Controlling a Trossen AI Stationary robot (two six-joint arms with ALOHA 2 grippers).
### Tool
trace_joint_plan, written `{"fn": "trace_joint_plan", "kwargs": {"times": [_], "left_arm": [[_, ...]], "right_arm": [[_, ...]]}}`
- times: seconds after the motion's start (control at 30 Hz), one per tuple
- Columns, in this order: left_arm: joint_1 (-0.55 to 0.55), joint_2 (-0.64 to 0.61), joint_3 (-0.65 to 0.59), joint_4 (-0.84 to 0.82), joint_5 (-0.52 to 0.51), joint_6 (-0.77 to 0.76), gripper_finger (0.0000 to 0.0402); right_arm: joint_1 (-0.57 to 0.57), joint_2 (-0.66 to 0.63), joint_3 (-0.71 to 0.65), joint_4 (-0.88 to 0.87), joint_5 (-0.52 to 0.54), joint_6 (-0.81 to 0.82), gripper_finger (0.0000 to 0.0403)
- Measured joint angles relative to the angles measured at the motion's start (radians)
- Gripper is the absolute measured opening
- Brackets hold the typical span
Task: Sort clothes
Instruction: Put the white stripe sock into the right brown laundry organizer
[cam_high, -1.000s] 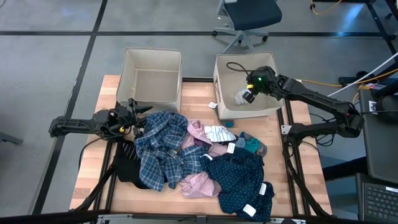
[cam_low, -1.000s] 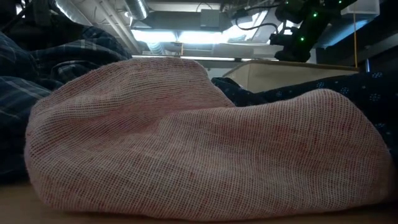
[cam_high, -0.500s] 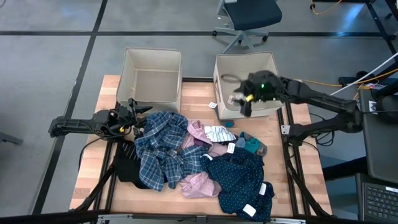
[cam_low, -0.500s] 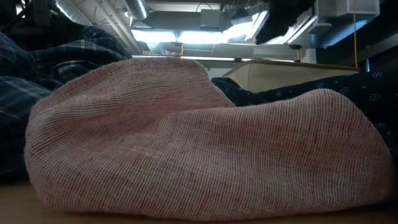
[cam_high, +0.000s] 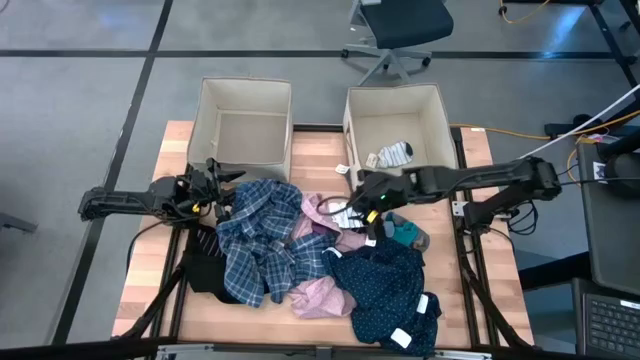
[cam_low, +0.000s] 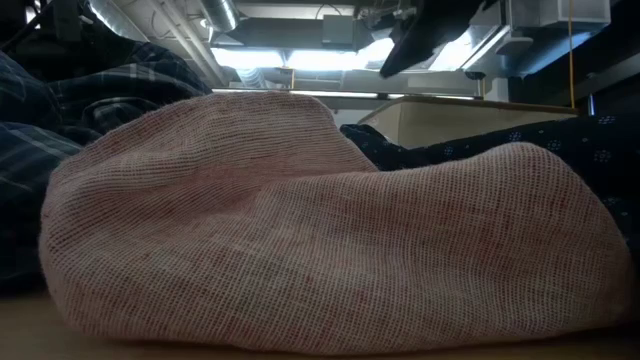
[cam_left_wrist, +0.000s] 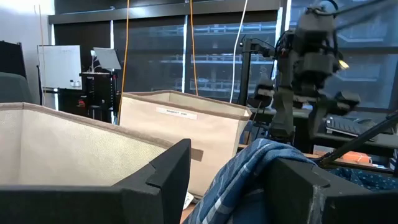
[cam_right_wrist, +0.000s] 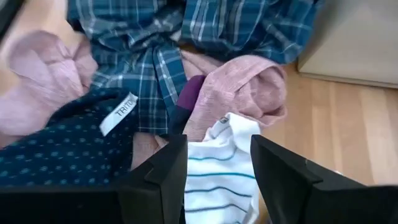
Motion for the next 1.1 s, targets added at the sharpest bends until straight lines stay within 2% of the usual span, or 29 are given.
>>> {"fn": "trace_joint_plan", "kwargs": {"times": [0.13,0.4,0.67,0.8,1.0,1.1], "left_arm": [[0.0,0.0,0.0,-0.001,0.0,0.0,0.0172],[0.0,0.0,0.0,0.0,0.0,0.0,0.0172],[0.0,0.0,0.0,0.0,0.0,0.0,0.0172],[0.0,0.0,0.0,0.0,0.0,0.0,0.0172],[0.0,0.0,0.0,0.0,0.0,0.0,0.0172],[0.0,0.0,0.0,0.0,0.0,0.0,0.0172]], "right_arm": [[0.02,0.081,0.0,-0.002,0.057,0.003,0.0176],[0.017,0.222,0.0,0.014,0.106,0.009,0.0176],[0.017,0.277,0.0,0.068,0.113,0.009,0.017],[0.017,0.278,0.0,0.062,0.113,0.006,0.0131],[0.017,0.278,0.0,0.058,0.117,-0.002,0.0027],[0.017,0.278,0.0,0.056,0.137,-0.003,0.001]]}}
